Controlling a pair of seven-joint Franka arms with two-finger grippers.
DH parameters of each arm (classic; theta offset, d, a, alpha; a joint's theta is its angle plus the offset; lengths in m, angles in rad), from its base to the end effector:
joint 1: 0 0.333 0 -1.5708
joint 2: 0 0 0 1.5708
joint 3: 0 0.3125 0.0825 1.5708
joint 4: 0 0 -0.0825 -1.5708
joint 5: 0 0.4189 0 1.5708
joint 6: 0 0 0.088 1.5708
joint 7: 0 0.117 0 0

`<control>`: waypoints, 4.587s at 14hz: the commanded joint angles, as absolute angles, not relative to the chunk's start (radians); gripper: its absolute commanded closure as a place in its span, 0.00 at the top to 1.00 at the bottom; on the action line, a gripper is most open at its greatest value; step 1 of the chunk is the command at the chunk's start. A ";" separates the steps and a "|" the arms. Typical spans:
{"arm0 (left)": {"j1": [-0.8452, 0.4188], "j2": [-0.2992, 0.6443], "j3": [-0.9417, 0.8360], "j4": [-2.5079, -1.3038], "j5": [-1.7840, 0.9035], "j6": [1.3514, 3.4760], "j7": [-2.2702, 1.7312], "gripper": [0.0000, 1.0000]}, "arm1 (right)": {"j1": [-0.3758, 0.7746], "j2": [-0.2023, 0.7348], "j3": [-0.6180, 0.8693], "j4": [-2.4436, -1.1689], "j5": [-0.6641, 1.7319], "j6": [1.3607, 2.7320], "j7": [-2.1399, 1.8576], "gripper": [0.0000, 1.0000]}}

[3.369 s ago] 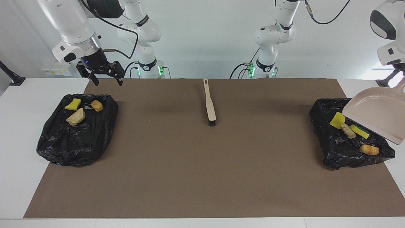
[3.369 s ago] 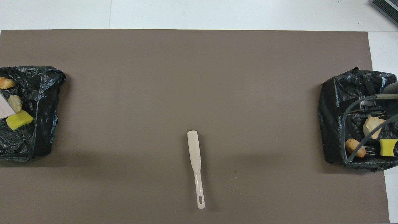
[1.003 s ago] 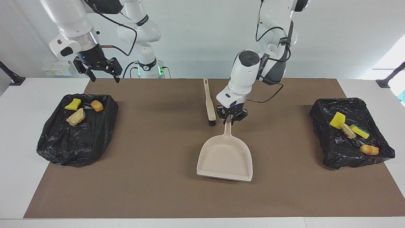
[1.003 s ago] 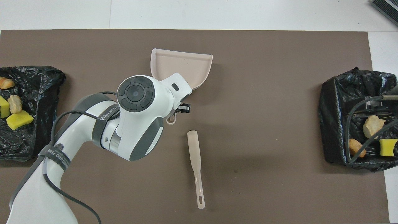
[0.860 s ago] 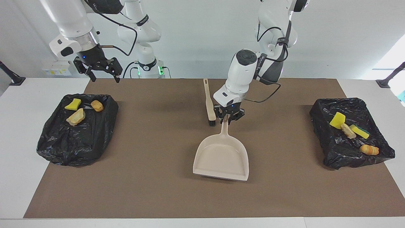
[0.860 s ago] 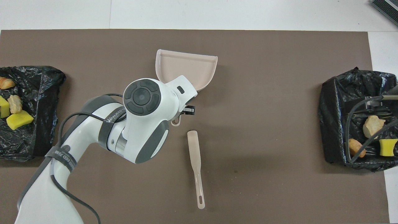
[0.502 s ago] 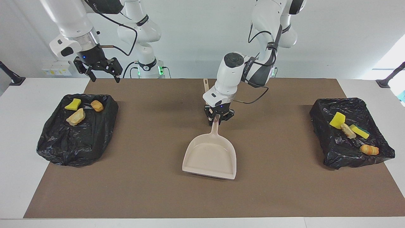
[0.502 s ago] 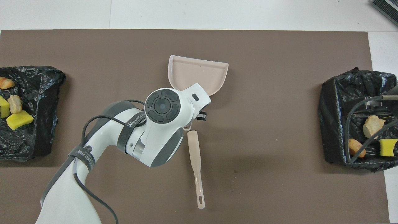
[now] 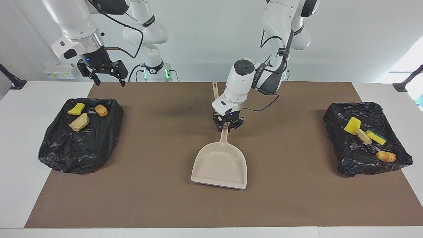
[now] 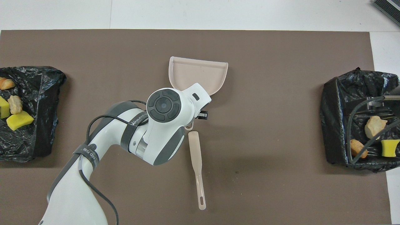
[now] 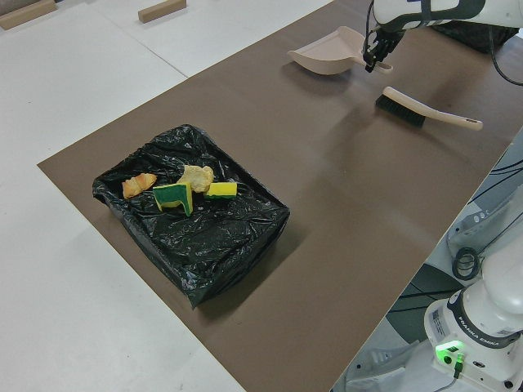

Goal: Sweep and dump trash in bin

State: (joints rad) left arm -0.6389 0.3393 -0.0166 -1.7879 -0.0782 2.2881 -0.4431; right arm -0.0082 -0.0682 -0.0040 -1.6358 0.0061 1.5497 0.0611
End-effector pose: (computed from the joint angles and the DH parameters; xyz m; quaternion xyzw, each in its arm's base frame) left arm 0.5434 -0.4199 0.3478 0.9928 -0.0818 0.0506 0.0710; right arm 0.5655 -0.0062 0.6157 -0.9993 0.0366 0.0090 0.0030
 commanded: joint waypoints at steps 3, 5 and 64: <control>-0.675 0.368 -0.005 -1.781 -0.094 2.318 -0.526 0.00 | -0.017 -0.077 0.005 -1.643 0.008 1.557 0.075 1.00; -0.681 0.368 -0.005 -1.779 -0.092 2.318 -0.599 0.00 | -0.018 -0.077 0.005 -1.643 0.008 1.557 0.075 1.00; 0.078 -0.120 0.008 -1.611 -0.035 1.508 0.318 1.00 | -0.017 -0.077 0.005 -1.643 0.008 1.559 0.075 1.00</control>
